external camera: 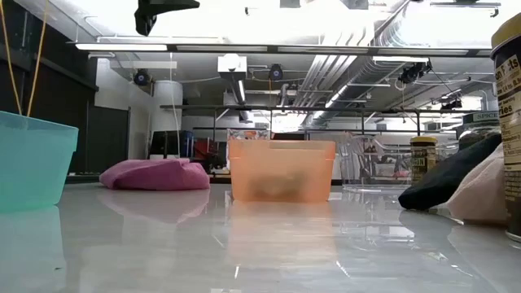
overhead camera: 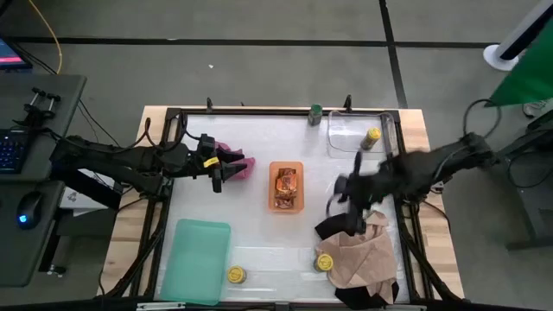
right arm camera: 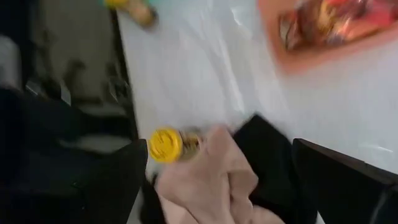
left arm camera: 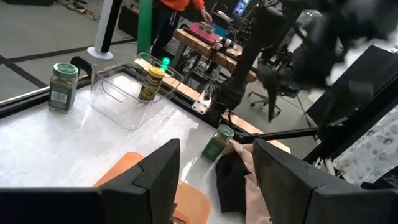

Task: Sort spices by type
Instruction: Put the right yellow seasoning bottle into the transparent bin

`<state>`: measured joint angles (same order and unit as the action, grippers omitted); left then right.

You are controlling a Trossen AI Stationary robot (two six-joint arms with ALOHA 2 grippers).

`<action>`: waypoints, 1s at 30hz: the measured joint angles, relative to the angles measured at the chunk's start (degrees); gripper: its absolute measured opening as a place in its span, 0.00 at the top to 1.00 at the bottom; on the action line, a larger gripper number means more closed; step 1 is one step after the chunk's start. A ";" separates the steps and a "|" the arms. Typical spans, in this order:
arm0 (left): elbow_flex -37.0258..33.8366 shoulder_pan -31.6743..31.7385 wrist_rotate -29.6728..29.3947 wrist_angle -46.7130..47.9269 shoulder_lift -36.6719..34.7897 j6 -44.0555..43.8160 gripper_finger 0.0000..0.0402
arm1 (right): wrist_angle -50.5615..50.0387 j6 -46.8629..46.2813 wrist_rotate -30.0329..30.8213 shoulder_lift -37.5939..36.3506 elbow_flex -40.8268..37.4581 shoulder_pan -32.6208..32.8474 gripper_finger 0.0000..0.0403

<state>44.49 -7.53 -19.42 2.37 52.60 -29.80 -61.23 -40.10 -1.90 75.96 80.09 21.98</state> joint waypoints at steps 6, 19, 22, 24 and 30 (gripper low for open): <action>0.02 0.00 -0.02 0.02 0.00 1.51 0.53 | 0.42 -0.67 -0.17 9.79 0.00 6.79 0.02; 0.02 0.00 -0.84 0.04 0.00 1.55 0.53 | 8.22 6.32 -0.08 20.45 0.00 11.55 0.02; 0.01 0.00 -1.62 0.03 0.00 1.55 0.53 | 9.77 10.19 0.24 21.62 0.00 13.15 0.02; 0.02 0.00 -1.84 0.02 0.00 1.53 0.53 | 10.46 12.20 0.85 22.17 0.00 14.19 0.02; 0.02 0.00 -1.99 0.02 0.00 1.40 0.53 | 12.28 19.00 6.02 23.12 0.00 16.51 0.02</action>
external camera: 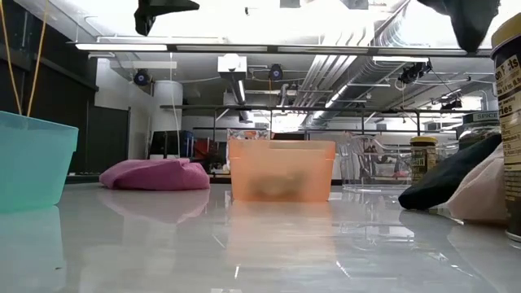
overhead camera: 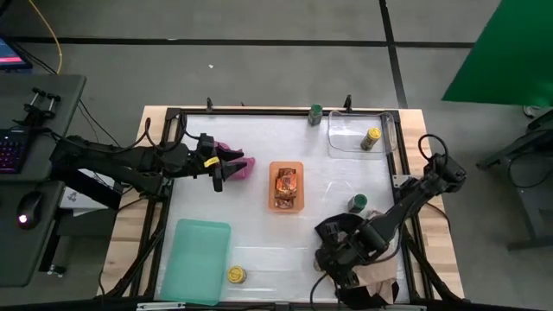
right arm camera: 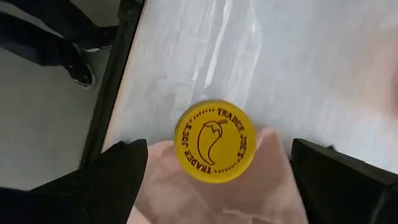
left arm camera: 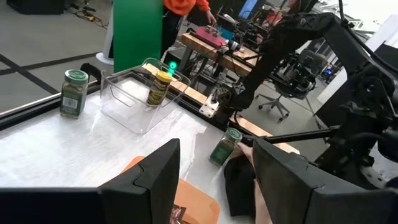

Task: Sort spices by type
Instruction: Put the right yellow seasoning bottle into the transparent bin

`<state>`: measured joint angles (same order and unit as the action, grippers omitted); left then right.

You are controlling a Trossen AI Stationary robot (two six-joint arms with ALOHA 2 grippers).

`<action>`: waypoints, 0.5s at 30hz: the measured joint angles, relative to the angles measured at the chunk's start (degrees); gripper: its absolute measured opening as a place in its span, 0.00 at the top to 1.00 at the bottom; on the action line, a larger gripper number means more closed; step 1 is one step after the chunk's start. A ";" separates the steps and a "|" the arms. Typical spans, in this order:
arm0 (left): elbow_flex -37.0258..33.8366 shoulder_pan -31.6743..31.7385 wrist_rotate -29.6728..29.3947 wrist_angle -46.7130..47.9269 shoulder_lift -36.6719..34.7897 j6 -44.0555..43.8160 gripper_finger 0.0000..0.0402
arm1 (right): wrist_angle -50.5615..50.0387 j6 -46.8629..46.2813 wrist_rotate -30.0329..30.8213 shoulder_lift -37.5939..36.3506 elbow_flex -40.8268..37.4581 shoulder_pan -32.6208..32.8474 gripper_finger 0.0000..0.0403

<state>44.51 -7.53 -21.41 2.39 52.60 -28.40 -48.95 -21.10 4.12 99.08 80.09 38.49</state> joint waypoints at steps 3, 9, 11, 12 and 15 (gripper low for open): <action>-0.01 0.00 -0.06 -0.02 0.00 0.02 0.53 | 0.57 1.97 1.18 0.79 0.00 0.36 0.02; -0.01 0.00 -0.28 -0.01 0.00 0.11 0.53 | 0.51 1.68 1.57 3.61 0.00 0.30 0.02; -0.01 0.00 -0.28 -0.02 0.00 0.11 0.53 | 0.54 1.65 1.63 4.29 0.00 0.30 0.02; 0.00 0.00 -0.28 -0.02 0.00 0.13 0.53 | 0.53 1.52 1.76 4.55 0.00 0.30 0.02; 0.00 0.00 -0.28 0.03 0.00 0.10 0.53 | 0.55 0.47 1.91 5.34 0.00 0.30 0.05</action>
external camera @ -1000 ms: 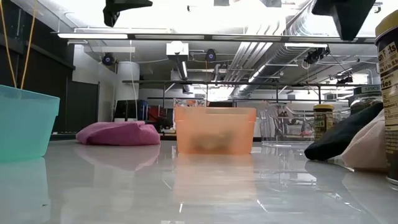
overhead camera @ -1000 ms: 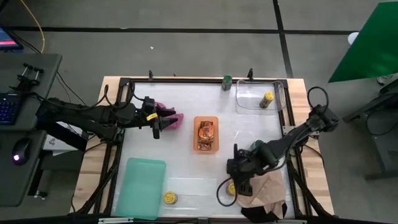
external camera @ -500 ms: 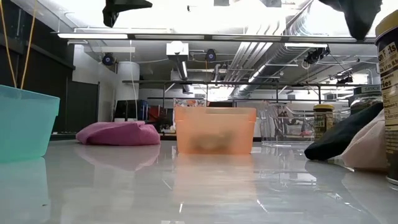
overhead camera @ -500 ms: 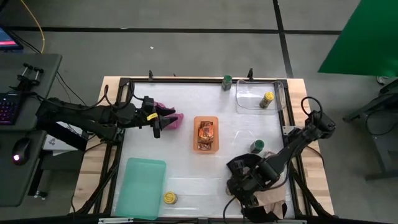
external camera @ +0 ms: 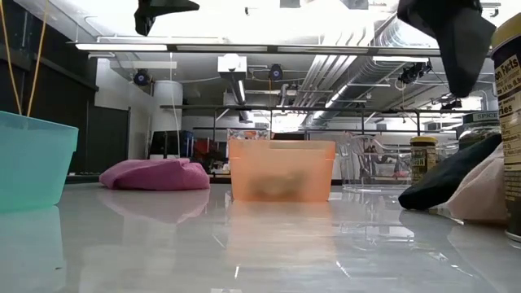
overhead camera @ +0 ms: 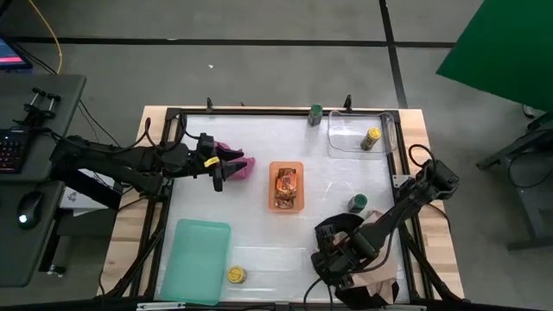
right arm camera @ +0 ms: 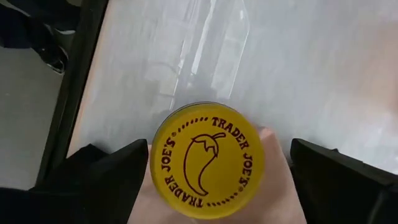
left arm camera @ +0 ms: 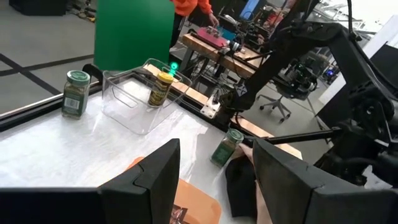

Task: Sort spices by type
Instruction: Put the right yellow seasoning bottle into the transparent bin

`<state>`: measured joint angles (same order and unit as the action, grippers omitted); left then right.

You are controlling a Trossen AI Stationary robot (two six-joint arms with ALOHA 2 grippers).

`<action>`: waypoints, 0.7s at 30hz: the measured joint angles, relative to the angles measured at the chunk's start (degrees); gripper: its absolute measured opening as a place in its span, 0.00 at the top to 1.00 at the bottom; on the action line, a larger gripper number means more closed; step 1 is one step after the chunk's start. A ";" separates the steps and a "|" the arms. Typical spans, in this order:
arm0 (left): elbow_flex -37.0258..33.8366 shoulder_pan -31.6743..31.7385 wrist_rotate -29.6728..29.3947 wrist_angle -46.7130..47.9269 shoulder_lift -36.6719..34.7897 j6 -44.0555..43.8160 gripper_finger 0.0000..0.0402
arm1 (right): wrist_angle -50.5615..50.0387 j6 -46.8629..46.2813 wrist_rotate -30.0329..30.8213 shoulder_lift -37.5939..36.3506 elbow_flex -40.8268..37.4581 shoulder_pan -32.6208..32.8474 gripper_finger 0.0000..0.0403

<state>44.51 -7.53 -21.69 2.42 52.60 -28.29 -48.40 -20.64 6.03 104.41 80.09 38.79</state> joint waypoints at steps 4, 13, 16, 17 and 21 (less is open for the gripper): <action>-0.02 0.00 0.00 1.73 0.00 -0.11 0.53 | 0.05 -1.87 0.01 1.24 0.00 0.00 0.16; -0.02 0.00 0.00 9.26 0.00 -2.61 0.53 | 1.21 -2.22 2.23 1.32 0.00 0.00 0.46; -0.02 0.00 0.46 12.39 0.01 -5.51 0.53 | -0.22 -1.17 2.60 1.25 0.18 -0.54 0.46; -0.02 0.00 1.65 12.95 0.02 -7.04 0.53 | -1.38 -1.75 2.58 1.05 0.63 -0.83 0.46; -0.50 -1.62 9.48 10.36 0.02 -13.36 0.53 | -5.99 -1.93 3.67 -1.14 4.68 -2.09 0.46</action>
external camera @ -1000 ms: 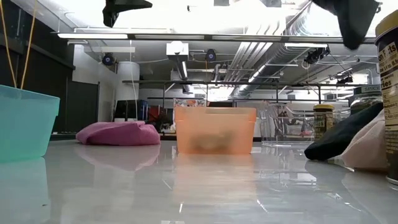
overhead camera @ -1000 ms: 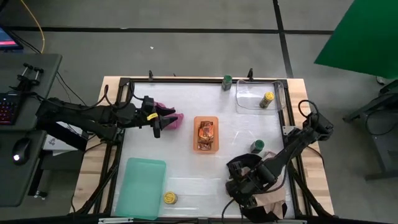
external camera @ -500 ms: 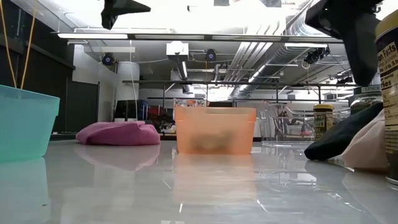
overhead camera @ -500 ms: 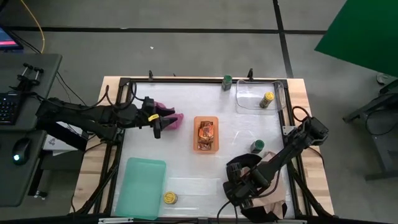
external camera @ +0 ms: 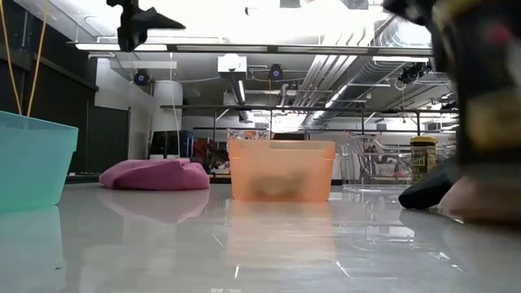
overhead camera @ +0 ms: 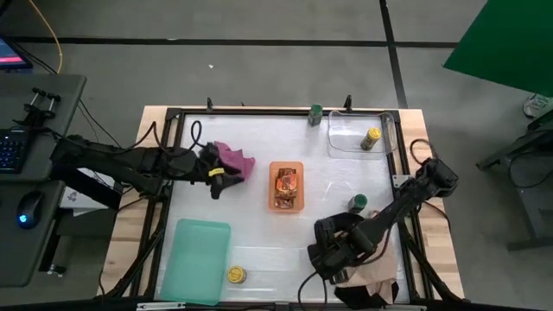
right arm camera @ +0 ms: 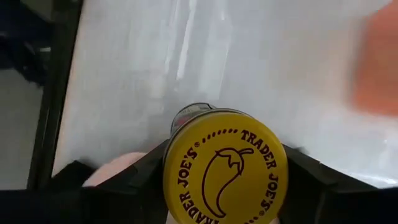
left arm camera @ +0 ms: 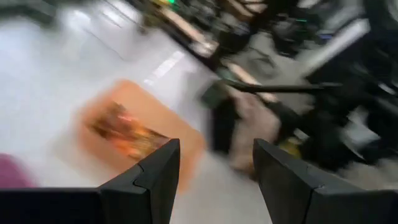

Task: Sort spices by type
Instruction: Put the right yellow seasoning bottle into the transparent bin

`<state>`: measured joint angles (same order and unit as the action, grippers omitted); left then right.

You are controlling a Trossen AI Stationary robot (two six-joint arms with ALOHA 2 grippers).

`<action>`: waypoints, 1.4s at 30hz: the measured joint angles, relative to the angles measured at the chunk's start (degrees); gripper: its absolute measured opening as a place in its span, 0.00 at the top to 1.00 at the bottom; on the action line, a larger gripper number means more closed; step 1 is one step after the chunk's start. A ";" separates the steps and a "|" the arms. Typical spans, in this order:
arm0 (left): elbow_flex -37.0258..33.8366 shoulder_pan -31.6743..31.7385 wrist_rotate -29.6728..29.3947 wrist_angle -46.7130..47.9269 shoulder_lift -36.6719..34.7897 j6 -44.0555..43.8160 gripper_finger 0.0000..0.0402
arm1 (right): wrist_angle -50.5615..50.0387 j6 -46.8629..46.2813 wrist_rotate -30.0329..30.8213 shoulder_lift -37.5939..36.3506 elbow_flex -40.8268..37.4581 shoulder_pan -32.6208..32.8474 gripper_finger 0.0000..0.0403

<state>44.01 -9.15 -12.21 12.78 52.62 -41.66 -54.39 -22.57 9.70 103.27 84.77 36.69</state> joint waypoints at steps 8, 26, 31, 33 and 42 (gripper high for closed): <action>-0.47 -7.88 -15.38 -14.65 8.62 6.78 0.56 | -11.53 4.14 21.81 -4.64 8.37 -6.55 0.46; 26.48 30.35 21.50 7.80 17.31 21.41 0.63 | -17.66 -8.99 23.11 -8.26 10.55 -14.96 0.46; 19.13 30.85 24.57 9.29 17.24 25.40 0.63 | -24.66 -13.89 31.25 -8.34 10.67 -21.58 0.46; 14.43 30.10 24.58 6.45 17.33 25.66 0.63 | -28.48 -16.13 33.71 -8.72 10.67 -25.22 0.46; -5.97 24.55 29.21 -14.22 16.38 5.20 0.63 | -34.12 -17.44 27.09 -14.91 10.67 -43.64 0.46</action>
<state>38.03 15.40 17.01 -1.44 69.00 -36.46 -88.51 -40.01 36.79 88.36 95.44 -6.95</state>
